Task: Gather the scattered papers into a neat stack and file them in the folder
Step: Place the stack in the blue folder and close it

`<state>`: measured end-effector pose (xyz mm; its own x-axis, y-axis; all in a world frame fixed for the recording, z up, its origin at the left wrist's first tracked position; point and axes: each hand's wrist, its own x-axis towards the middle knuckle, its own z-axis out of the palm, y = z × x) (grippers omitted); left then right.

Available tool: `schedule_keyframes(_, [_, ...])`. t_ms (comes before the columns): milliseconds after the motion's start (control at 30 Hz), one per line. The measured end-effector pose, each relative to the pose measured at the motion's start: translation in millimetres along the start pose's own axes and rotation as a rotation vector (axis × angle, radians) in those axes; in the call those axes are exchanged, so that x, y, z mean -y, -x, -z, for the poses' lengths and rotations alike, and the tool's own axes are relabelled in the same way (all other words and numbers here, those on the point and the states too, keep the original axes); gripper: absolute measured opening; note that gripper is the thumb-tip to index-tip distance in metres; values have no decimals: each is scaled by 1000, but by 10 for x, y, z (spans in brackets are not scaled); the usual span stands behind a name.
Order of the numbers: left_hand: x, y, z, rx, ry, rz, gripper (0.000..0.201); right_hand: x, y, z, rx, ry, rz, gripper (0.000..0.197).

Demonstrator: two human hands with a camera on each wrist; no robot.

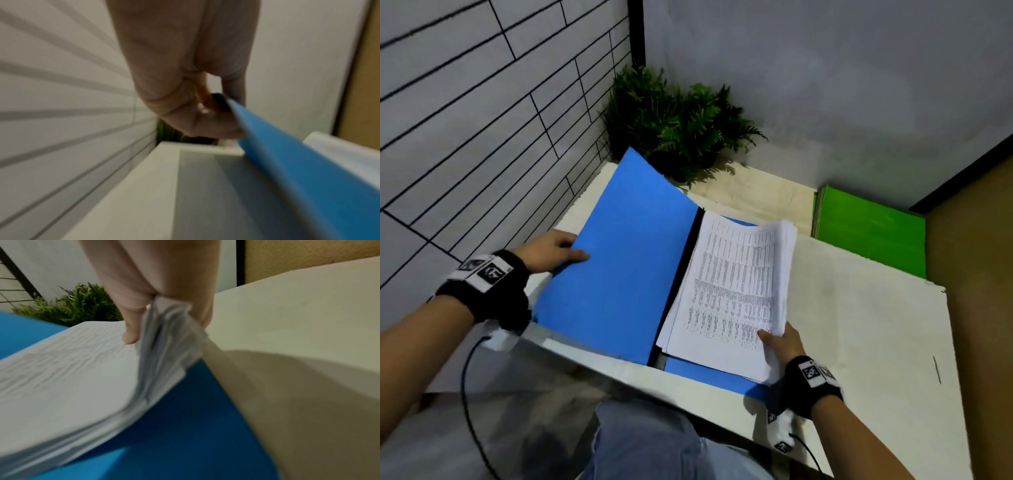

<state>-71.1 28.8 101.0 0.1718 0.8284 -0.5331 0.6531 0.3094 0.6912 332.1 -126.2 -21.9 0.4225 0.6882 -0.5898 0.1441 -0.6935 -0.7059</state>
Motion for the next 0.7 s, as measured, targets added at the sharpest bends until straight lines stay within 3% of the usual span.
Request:
schedule_keyframes(100, [-591, 480, -40, 321, 173, -201, 71, 20, 7, 21, -3, 31, 9, 27])
schedule_keyframes(133, [-737, 579, -128, 449, 266, -246, 74, 23, 5, 20, 0, 33, 8, 26])
schedule_keyframes(200, [-892, 539, -411, 574, 369, -254, 66, 27, 11, 35, 6, 33, -6, 30])
schedule_keyframes(267, [-842, 294, -765, 521, 287, -202, 47, -10, -4, 50, 23, 10, -16, 32])
schedule_keyframes(300, [-746, 115, -939, 422, 170, -153, 40, -27, -17, 55, 35, 0, -14, 31])
schedule_keyframes(367, [-514, -197, -1245, 253, -143, -39, 47, -22, 6, 84, 57, -21, -19, 29])
schedule_keyframes(433, [-278, -374, -1513, 188, -300, 64, 56, 50, 79, 123, 93, -33, 7, 22])
schedule_keyframes(500, [-154, -428, -1720, 151, -176, 105, 56, 141, 184, 154, 165, -62, 1, 5])
schedule_keyframes(600, [-221, -394, -1897, 103, -72, 52, 57, 133, 182, 180, 285, -143, -115, 28])
schedule_keyframes(700, [-352, -339, -1960, 68, -47, 34, 66, 97, 219, 176, 387, -86, -138, 25])
